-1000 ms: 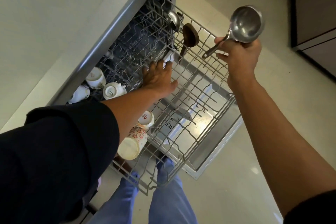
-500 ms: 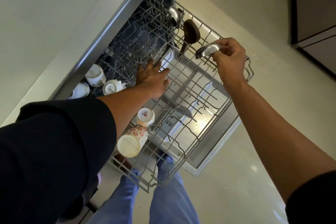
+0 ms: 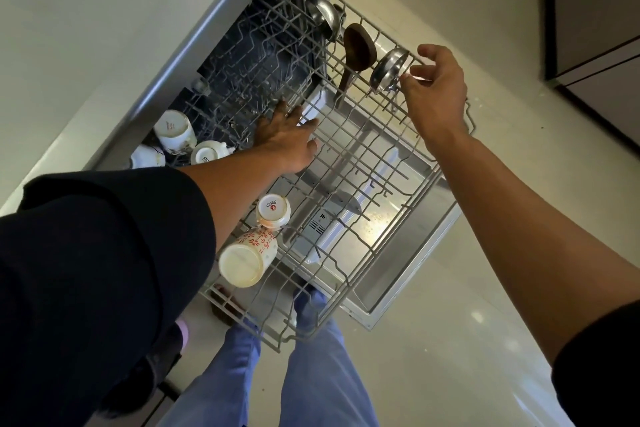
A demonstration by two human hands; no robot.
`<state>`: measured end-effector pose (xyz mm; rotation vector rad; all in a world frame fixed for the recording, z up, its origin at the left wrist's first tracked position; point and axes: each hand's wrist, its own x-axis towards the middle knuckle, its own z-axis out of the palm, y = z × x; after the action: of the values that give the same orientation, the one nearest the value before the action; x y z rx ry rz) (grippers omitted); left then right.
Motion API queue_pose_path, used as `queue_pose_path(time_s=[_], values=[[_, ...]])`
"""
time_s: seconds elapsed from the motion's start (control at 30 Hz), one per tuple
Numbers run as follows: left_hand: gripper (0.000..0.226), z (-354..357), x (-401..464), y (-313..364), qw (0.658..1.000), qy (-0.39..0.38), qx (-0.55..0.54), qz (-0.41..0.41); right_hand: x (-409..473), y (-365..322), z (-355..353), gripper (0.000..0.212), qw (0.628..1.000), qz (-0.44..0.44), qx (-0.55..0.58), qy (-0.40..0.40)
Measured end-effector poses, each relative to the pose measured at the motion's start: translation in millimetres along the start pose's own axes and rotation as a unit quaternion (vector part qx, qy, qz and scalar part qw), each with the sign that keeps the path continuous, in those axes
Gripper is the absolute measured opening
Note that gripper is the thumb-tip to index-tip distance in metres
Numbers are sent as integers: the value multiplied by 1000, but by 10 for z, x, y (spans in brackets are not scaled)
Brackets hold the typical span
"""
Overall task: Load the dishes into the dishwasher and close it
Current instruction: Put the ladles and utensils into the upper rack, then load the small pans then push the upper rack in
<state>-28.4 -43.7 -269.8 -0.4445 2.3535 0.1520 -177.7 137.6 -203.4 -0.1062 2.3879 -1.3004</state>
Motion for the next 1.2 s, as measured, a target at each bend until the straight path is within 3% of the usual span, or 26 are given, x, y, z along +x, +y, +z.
queue_pose_path(time_s=[0.23, 0.37, 0.53, 0.7, 0.8, 1.03, 1.2], values=[[70, -227, -296, -93, 997, -22, -55, 52, -296, -327, -11, 44, 999, -33, -24, 18], [71, -639, -702, -127, 986, -14, -111, 126, -598, -814, 51, 33, 995, -85, -50, 30], [69, -1235, -1452, -188, 964, 63, -150, 210, -1078, -1592, 188, 22, 983, -143, -49, 103], [41, -1415, -2482, -557, 946, 178, -177, 204, -1804, -2295, 534, 32, 973, -218, -52, 61], [20, -1229, -3134, -1073, 933, 248, -192, 176, -2357, -2613, 951, 33, 960, -273, -58, -1], [54, -326, -4549, -2743, 899, 397, -182, -6, -3655, -3142, 2329, 39, 914, -344, -106, -186], [67, 595, -5555, -3776, 871, 373, -233, -218, -4623, -3309, 3345, 45, 856, -378, -154, -316]])
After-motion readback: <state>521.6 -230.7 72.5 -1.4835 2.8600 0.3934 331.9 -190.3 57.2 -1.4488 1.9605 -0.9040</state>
